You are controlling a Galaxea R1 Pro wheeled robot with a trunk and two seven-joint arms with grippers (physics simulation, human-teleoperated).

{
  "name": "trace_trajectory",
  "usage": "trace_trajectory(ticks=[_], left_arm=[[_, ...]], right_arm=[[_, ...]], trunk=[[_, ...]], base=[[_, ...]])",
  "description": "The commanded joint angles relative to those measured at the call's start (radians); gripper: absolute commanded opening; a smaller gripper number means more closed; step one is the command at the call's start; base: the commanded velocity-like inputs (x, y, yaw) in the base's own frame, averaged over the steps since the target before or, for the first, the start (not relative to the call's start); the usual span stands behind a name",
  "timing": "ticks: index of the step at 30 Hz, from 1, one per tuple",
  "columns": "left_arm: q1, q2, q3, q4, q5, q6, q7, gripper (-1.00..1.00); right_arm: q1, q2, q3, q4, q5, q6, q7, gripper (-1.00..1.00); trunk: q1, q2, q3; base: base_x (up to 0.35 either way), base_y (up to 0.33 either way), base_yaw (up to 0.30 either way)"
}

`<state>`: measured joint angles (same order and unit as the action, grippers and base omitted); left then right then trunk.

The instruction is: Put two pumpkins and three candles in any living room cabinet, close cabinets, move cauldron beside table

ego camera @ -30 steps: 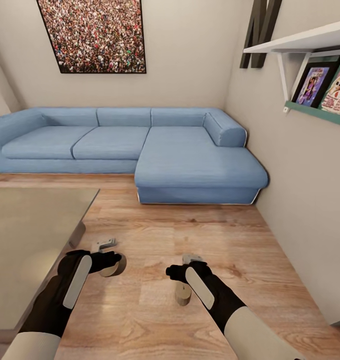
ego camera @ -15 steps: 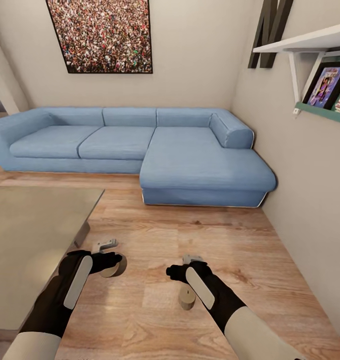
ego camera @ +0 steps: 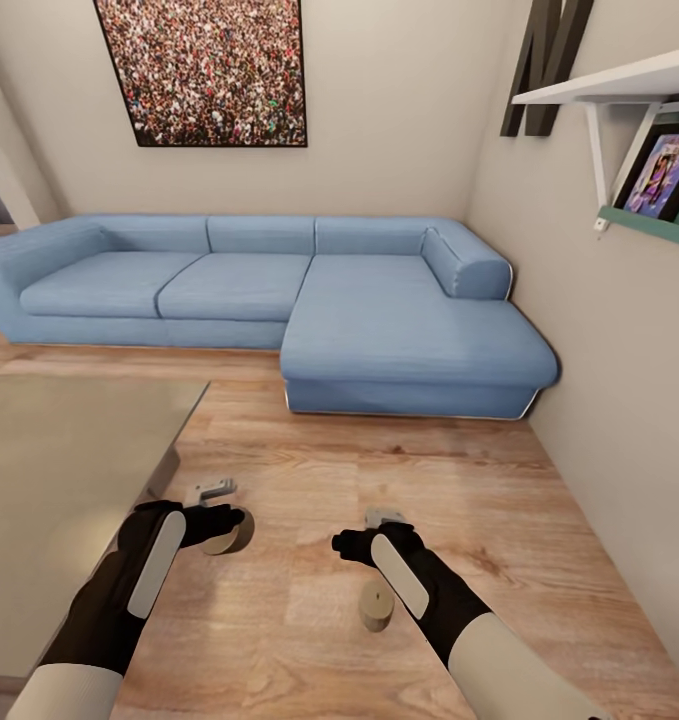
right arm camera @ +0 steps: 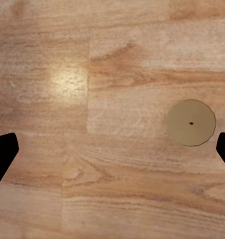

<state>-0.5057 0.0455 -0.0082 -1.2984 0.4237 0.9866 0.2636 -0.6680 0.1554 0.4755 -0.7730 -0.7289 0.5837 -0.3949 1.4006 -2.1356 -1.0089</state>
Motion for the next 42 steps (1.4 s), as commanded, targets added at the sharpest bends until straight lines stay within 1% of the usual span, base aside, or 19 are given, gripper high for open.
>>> trace_trajectory(ticks=[1, 8, 14, 26, 28, 32, 34, 42], left_arm=[[-0.001, 0.001, -0.001, -0.001, 0.01, 0.003, 0.009, -1.0], [-0.001, 0.001, -0.005, -0.001, 0.01, 0.003, 0.009, -1.0], [-0.001, -0.001, -0.006, -0.002, 0.014, 0.003, 0.008, -1.0], [-0.001, -0.001, -0.006, -0.011, 0.019, 0.004, 0.007, -1.0], [-0.001, 0.0, -0.006, -0.011, 0.019, 0.004, 0.007, -1.0], [-0.001, 0.0, -0.006, -0.013, 0.02, 0.004, 0.006, -1.0], [-0.001, 0.001, -0.006, -0.013, 0.02, 0.004, 0.006, -1.0], [-0.001, 0.002, -0.006, -0.013, 0.02, 0.004, 0.006, -1.0]], right_arm=[[-0.001, 0.0, 0.003, -0.001, -0.01, 0.001, -0.01, 1.0], [-0.001, 0.0, 0.003, -0.002, -0.01, 0.001, -0.01, 1.0], [-0.001, -0.001, 0.003, 0.0, -0.01, 0.001, -0.01, 1.0], [-0.001, -0.004, -0.001, 0.009, -0.015, 0.017, -0.03, 1.0], [-0.001, -0.004, -0.001, 0.009, -0.016, 0.018, -0.044, 1.0], [-0.003, -0.004, -0.002, 0.01, -0.021, 0.018, -0.104, 1.0], [-0.006, -0.004, -0.003, 0.011, -0.023, 0.018, -0.12, 1.0], [-0.007, -0.004, -0.006, 0.013, -0.029, 0.02, -0.132, 1.0]], trunk=[[0.0, 0.0, -0.001], [0.0, 0.0, -0.001], [0.0, 0.0, -0.001], [0.046, -0.084, -0.038], [0.054, -0.098, -0.045], [0.069, -0.126, -0.057], [0.077, -0.14, -0.064], [0.107, -0.196, -0.089]], base=[[0.174, -0.016, 0.0], [0.19, -0.091, 0.0], [0.033, -0.021, 0.0], [0.001, 0.0, 0.0], [0.0, 0.0, 0.0], [0.0, 0.0, 0.0], [0.0, 0.0, 0.0], [0.0, 0.0, 0.0]])
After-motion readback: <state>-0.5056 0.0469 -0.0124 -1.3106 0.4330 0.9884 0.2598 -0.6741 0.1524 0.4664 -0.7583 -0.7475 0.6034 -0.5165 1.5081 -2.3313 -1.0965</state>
